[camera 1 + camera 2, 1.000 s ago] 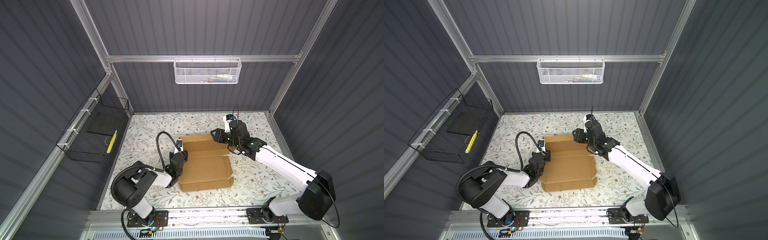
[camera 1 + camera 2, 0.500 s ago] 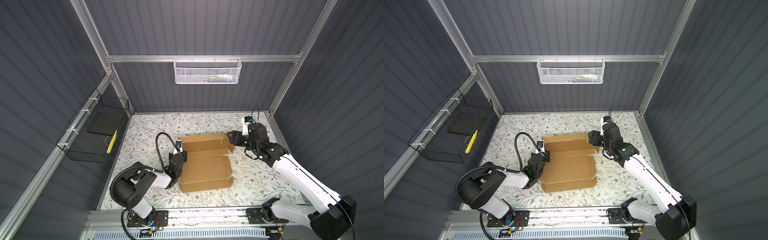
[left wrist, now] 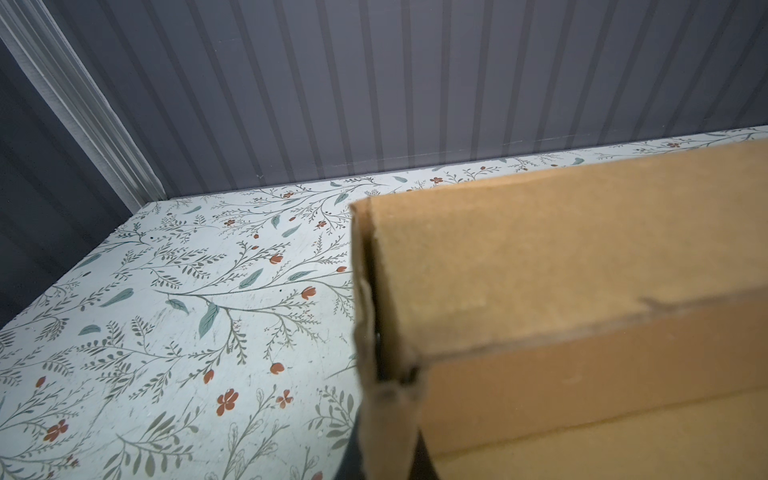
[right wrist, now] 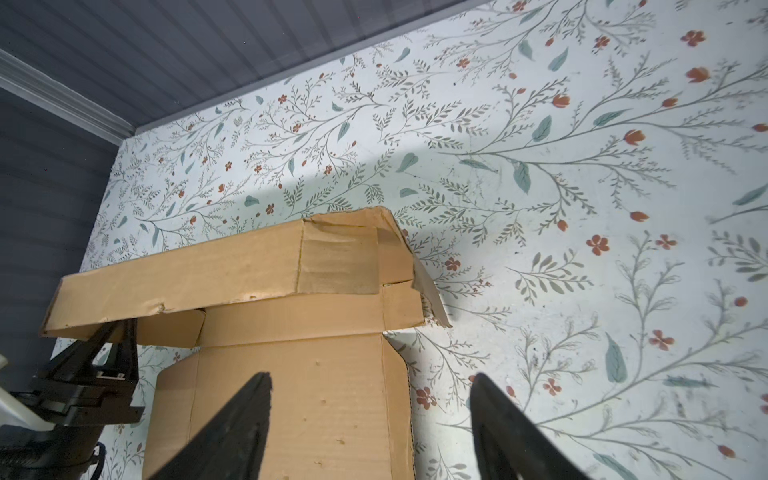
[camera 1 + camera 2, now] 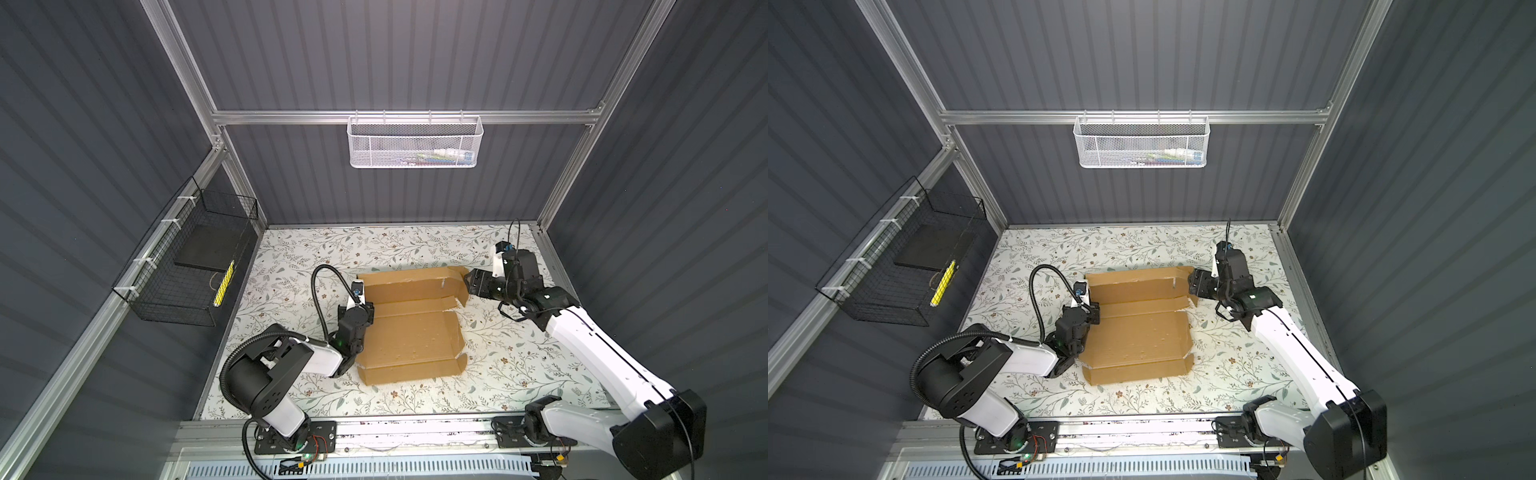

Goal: Fold the paper box

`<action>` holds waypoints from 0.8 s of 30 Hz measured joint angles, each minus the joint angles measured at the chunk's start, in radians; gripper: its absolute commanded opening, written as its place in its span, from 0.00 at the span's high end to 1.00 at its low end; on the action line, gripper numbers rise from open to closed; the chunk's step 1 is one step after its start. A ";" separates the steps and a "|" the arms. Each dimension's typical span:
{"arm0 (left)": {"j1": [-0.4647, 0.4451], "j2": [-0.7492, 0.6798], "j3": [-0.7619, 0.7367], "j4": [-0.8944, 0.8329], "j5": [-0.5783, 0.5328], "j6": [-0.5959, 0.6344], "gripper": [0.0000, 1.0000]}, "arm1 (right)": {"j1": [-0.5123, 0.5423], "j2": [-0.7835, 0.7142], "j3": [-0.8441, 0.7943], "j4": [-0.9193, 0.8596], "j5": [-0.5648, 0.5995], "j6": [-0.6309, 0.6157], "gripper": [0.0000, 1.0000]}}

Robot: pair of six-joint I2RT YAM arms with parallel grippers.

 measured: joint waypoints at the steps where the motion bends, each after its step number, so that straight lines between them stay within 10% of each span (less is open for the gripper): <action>1: 0.000 0.000 0.000 0.000 0.000 0.000 1.00 | 0.000 0.015 0.002 0.002 -0.012 -0.002 0.28; 24: 0.000 -0.018 -0.003 -0.001 0.009 0.000 1.00 | 0.009 0.253 0.164 0.056 -0.166 -0.004 0.31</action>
